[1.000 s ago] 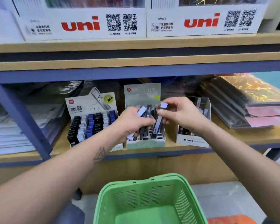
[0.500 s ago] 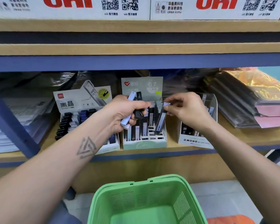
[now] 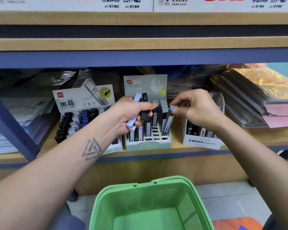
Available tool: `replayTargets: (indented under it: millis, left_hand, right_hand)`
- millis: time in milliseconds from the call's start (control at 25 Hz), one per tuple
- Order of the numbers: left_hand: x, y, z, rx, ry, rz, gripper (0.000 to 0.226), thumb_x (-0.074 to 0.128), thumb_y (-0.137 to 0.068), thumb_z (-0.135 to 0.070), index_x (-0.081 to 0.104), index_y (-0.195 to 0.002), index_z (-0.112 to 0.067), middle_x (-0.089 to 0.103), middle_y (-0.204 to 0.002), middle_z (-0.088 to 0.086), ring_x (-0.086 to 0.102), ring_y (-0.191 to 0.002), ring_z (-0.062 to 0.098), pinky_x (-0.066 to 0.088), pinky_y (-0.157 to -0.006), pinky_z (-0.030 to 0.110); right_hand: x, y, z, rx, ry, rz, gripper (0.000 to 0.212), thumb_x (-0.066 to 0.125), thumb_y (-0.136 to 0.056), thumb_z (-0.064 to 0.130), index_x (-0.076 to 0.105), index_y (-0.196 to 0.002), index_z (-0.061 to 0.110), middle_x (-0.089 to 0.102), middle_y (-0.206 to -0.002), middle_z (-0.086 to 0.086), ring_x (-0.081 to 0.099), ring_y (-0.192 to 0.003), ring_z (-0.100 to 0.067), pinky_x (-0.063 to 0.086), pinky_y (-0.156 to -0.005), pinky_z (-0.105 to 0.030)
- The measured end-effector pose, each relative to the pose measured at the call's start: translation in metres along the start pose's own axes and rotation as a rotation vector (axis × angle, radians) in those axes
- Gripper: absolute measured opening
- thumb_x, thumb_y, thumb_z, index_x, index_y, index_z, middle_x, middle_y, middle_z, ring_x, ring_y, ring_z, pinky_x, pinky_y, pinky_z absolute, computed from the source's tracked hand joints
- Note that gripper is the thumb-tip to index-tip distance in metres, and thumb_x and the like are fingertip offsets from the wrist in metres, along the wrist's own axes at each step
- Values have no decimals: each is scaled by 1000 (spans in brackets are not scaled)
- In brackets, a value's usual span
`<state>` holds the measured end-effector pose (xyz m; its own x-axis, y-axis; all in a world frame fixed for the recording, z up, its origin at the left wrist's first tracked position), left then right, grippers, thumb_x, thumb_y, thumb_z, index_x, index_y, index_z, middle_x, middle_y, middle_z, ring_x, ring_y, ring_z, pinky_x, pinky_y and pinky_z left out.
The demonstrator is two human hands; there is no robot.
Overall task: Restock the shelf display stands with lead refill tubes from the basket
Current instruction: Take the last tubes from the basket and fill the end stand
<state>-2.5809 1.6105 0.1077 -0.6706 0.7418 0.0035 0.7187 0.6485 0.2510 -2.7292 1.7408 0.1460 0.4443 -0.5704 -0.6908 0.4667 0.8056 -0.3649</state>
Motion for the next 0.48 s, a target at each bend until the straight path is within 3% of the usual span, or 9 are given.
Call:
replayTargets:
  millis: [80, 200, 360, 480]
  left_hand:
    - [-1, 0, 0, 0, 3, -6, 23, 79, -83, -14, 66, -95, 0, 64, -73, 13, 37, -41, 11, 28, -36, 17]
    - [0, 1, 2, -2, 4, -5, 23, 79, -84, -14, 66, -97, 0, 64, -71, 12, 38, -40, 12, 27, -37, 17]
    - [-1, -1, 5, -9, -21, -3, 24, 80, -82, -17, 68, -96, -2, 66, -70, 10, 36, -47, 13, 26, -42, 19]
    - [1, 3, 6, -19, -39, 1, 18, 80, -82, -18, 68, -88, -7, 66, -68, 9, 35, -44, 13, 25, -42, 18]
  right_hand:
    - [4, 2, -1, -7, 51, 11, 13, 80, -85, 14, 77, -92, 24, 71, -78, 9, 65, -72, -3, 47, -63, -10]
    - [14, 3, 3, -69, 100, -15, 15, 77, -88, 15, 74, -102, 19, 69, -88, 6, 64, -82, -6, 54, -75, -24]
    - [23, 3, 7, -224, 232, -55, 7, 78, -87, 16, 79, -94, 14, 72, -96, 1, 66, -90, -19, 55, -83, -41]
    - [27, 4, 3, -242, 249, -61, 7, 77, -87, 15, 80, -94, 15, 68, -97, 3, 64, -91, -20, 55, -79, -44]
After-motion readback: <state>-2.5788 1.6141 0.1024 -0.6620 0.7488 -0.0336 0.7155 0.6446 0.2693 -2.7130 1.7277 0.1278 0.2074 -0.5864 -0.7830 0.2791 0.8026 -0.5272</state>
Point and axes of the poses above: each hand's wrist, its own y-axis away from the middle knuckle, its own x-axis out of the palm, z = x × y, the point moved 7 cm from there along -y, towards the middle knuckle
